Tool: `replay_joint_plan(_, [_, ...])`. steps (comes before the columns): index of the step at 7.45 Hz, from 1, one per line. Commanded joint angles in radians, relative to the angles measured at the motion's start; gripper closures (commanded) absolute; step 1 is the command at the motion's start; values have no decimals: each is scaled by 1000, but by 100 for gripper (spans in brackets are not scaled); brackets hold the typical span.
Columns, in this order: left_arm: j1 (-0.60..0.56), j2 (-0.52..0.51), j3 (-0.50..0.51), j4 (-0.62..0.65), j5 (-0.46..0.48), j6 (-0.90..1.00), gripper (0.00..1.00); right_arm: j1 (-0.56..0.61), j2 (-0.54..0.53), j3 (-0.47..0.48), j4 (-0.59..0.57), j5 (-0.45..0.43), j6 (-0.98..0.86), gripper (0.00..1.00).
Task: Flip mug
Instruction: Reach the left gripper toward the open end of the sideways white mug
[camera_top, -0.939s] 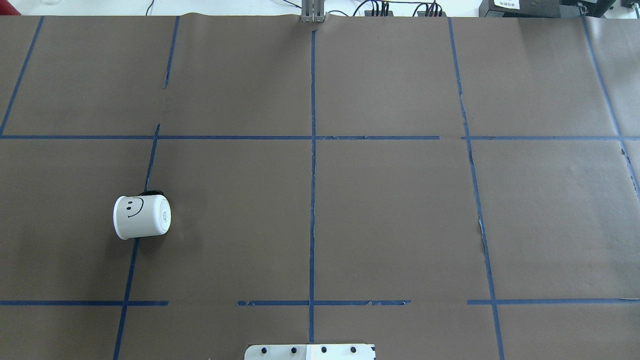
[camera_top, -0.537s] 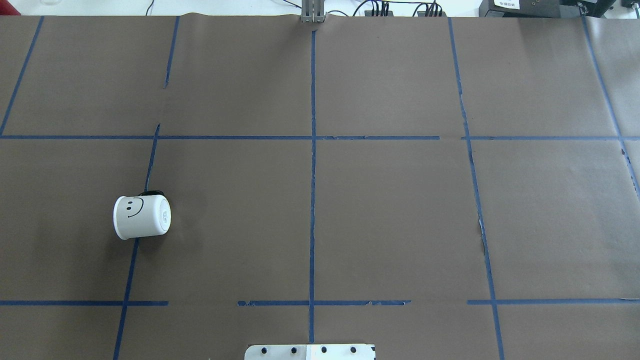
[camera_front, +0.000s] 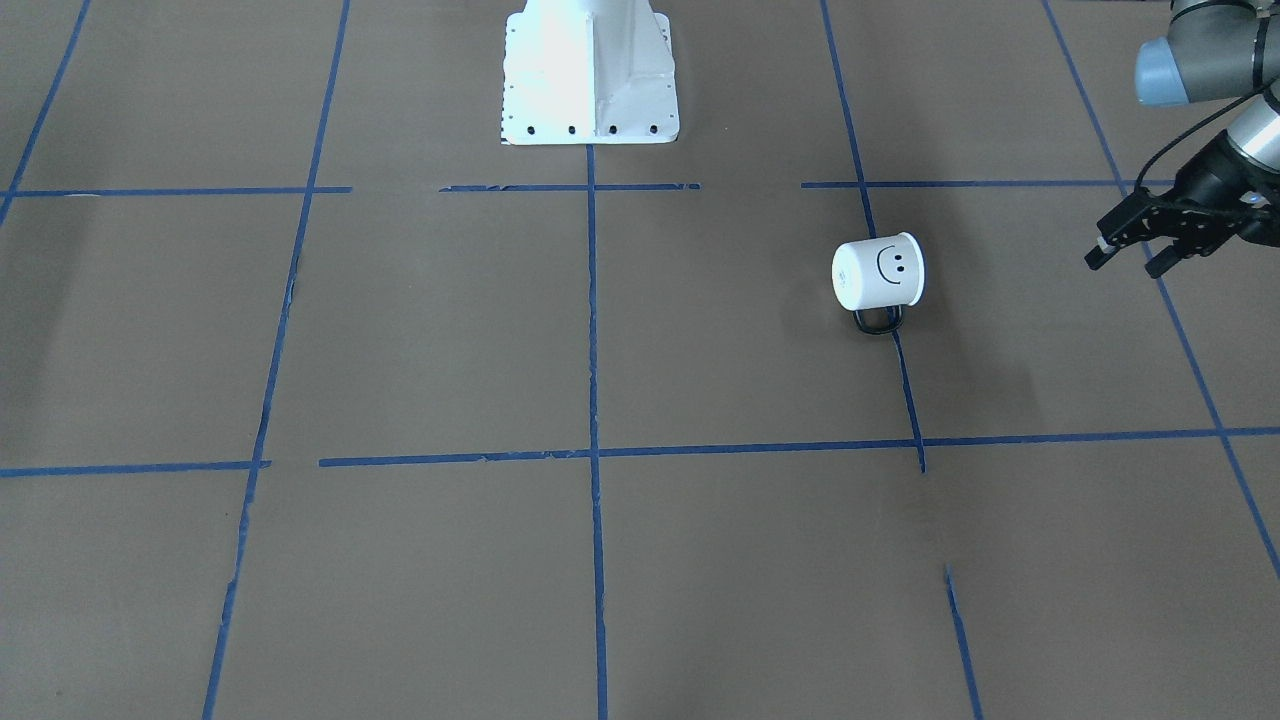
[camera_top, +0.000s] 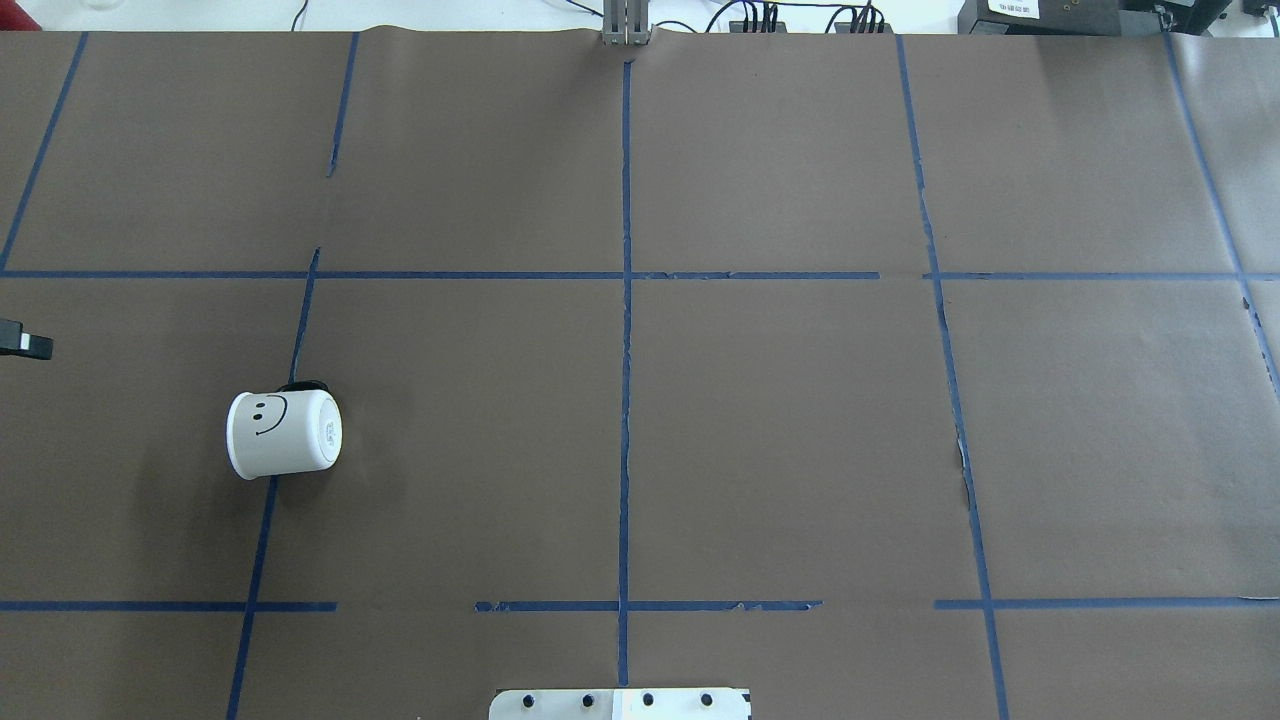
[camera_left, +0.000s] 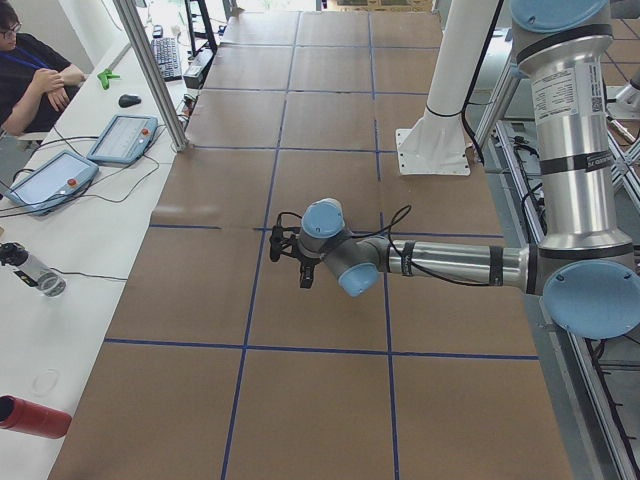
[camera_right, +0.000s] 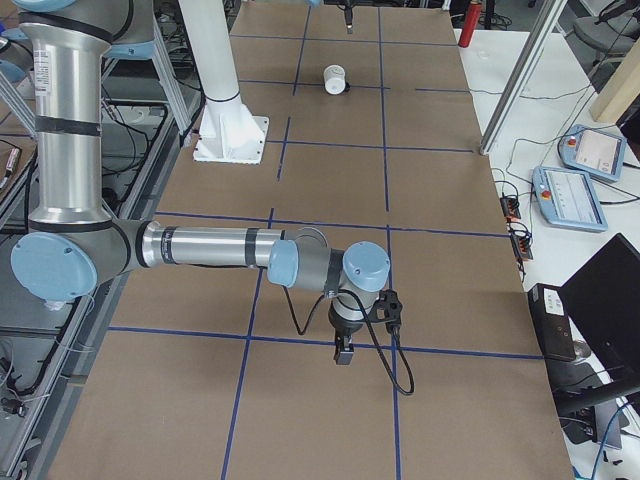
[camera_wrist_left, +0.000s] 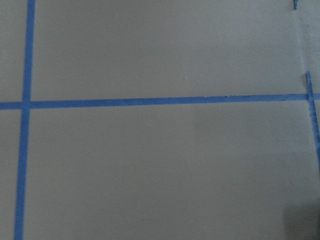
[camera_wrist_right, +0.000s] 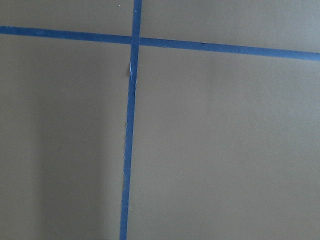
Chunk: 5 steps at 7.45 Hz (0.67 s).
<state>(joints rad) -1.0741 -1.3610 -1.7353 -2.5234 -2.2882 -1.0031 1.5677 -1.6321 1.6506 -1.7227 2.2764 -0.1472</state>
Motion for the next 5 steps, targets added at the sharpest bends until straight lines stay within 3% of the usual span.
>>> replay_joint_plan(1, [202,33,0,-277,166,-368,0,0,0,0,0,0,0,0])
replay_joint_plan(3, [330,31,-7,-450,315,-594,0,0,0,0,0,0,0,0])
replay_joint_plan(5, [428,-10,58,-625,499,-750,0,0,0,0,0,0,0,0])
